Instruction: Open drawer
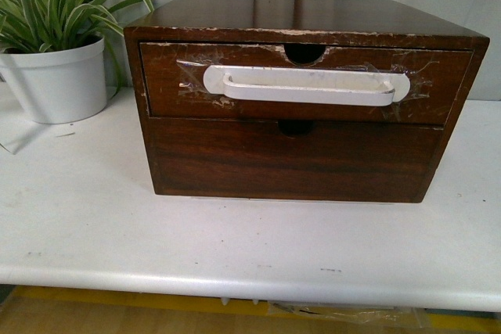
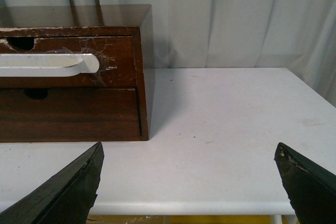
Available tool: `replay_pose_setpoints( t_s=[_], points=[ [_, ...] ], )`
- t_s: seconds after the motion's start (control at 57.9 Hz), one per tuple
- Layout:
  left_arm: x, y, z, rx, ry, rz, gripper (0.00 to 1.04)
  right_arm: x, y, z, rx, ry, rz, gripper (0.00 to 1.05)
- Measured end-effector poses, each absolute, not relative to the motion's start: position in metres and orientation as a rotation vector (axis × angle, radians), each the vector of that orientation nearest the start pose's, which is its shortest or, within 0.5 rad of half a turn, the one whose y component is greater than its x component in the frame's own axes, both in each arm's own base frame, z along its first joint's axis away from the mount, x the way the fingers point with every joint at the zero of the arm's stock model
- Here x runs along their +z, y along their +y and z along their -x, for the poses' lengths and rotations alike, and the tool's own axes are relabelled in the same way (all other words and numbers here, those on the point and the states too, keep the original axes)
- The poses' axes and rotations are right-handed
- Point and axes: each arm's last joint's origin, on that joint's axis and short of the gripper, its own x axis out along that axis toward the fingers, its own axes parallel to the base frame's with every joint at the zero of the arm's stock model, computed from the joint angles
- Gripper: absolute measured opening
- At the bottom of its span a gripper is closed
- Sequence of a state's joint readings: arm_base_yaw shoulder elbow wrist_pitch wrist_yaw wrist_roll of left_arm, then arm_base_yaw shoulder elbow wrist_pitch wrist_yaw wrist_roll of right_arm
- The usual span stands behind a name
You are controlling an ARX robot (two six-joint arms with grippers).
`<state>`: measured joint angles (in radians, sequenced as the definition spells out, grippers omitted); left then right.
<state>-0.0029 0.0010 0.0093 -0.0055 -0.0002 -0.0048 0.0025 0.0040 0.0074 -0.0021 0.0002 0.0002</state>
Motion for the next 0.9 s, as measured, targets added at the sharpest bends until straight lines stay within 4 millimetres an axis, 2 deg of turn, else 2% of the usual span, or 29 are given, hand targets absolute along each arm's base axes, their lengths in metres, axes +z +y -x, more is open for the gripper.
replay_pose_setpoints(
  t_s=[0.898],
  points=[
    [0.1661,-0.0003,-0.0972,-0.003,-0.003,0.005,0.99,0.1655,0.0002,-0.0975,0.002,-0.001,0.000,0.96]
  ],
)
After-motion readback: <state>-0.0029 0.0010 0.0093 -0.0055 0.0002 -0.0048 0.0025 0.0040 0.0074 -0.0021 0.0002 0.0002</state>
